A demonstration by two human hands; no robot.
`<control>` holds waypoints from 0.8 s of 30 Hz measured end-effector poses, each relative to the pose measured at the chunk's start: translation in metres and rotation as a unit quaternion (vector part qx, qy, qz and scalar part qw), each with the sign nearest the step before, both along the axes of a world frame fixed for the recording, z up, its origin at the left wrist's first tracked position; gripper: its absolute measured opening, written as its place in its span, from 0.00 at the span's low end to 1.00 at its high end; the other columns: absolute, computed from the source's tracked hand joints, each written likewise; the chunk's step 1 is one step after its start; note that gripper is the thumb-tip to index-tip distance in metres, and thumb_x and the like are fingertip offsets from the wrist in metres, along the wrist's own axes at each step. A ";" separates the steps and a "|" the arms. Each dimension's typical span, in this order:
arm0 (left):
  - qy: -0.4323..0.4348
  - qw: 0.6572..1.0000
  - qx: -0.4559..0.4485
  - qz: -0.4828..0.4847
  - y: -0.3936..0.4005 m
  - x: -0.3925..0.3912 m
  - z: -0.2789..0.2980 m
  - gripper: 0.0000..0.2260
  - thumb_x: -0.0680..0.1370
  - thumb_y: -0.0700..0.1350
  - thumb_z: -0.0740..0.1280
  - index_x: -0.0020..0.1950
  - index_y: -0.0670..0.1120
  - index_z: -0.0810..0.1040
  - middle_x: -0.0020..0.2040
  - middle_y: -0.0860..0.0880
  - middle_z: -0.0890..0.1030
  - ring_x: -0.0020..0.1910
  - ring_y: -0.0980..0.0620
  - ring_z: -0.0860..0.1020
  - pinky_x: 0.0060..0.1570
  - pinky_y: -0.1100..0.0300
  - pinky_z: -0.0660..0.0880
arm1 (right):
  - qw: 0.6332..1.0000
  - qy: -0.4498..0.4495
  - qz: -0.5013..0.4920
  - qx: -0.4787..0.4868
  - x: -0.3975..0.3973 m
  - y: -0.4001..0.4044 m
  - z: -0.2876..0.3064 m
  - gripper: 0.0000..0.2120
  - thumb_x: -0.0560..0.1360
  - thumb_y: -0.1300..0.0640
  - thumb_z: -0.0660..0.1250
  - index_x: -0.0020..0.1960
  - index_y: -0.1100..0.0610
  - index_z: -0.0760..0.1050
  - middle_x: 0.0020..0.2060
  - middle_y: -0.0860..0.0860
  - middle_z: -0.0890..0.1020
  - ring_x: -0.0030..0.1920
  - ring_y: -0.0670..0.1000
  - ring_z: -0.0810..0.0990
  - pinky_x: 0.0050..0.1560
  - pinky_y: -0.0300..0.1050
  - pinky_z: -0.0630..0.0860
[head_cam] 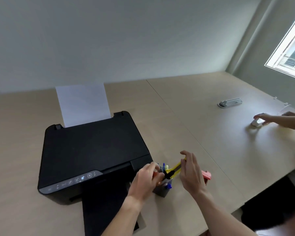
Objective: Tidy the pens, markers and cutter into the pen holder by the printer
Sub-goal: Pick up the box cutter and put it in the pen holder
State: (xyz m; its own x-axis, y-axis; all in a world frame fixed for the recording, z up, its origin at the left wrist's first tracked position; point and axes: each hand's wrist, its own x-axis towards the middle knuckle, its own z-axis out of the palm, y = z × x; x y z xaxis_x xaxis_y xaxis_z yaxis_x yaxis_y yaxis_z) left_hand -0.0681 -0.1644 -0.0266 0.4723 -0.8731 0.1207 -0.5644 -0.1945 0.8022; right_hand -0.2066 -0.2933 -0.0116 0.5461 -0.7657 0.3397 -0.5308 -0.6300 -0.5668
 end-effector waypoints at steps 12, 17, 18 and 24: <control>-0.092 0.990 0.081 -0.063 -0.019 -0.005 0.001 0.03 0.81 0.46 0.63 0.50 0.47 0.72 0.49 0.48 0.79 0.47 0.47 0.79 0.45 0.50 0.77 | 0.996 0.062 0.036 0.055 0.009 0.013 -0.019 0.12 0.78 0.58 0.59 0.61 0.51 0.67 0.57 0.50 0.80 0.53 0.50 0.79 0.56 0.45 0.75; -0.096 0.988 0.101 -0.069 -0.018 -0.002 -0.004 0.02 0.80 0.45 0.64 0.52 0.48 0.72 0.50 0.49 0.79 0.48 0.49 0.79 0.46 0.51 0.78 | 0.997 0.038 0.003 0.061 0.008 0.004 -0.024 0.10 0.78 0.59 0.58 0.59 0.52 0.70 0.55 0.50 0.80 0.50 0.49 0.80 0.54 0.46 0.75; -0.094 0.988 0.098 -0.069 -0.018 -0.001 -0.004 0.02 0.80 0.45 0.64 0.51 0.48 0.72 0.50 0.50 0.79 0.47 0.50 0.79 0.46 0.51 0.78 | 0.998 0.032 -0.004 0.060 0.006 0.003 -0.024 0.10 0.79 0.59 0.57 0.58 0.52 0.70 0.54 0.49 0.80 0.50 0.48 0.80 0.53 0.46 0.75; -0.106 0.988 0.090 -0.074 -0.020 0.005 -0.005 0.03 0.80 0.47 0.66 0.50 0.49 0.74 0.49 0.51 0.78 0.47 0.52 0.78 0.45 0.55 0.78 | 0.997 0.026 -0.026 0.073 -0.004 0.000 -0.034 0.07 0.79 0.58 0.57 0.53 0.51 0.72 0.50 0.46 0.80 0.46 0.45 0.79 0.50 0.43 0.74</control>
State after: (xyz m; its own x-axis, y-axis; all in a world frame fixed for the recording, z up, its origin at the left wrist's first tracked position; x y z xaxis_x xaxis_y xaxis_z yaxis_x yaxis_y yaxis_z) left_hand -0.0629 -0.1843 -0.0316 0.3188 -0.9470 0.0404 -0.7486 -0.2254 0.6235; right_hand -0.2110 -0.2930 -0.0457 0.5180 -0.8329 0.1949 -0.5917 -0.5134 -0.6215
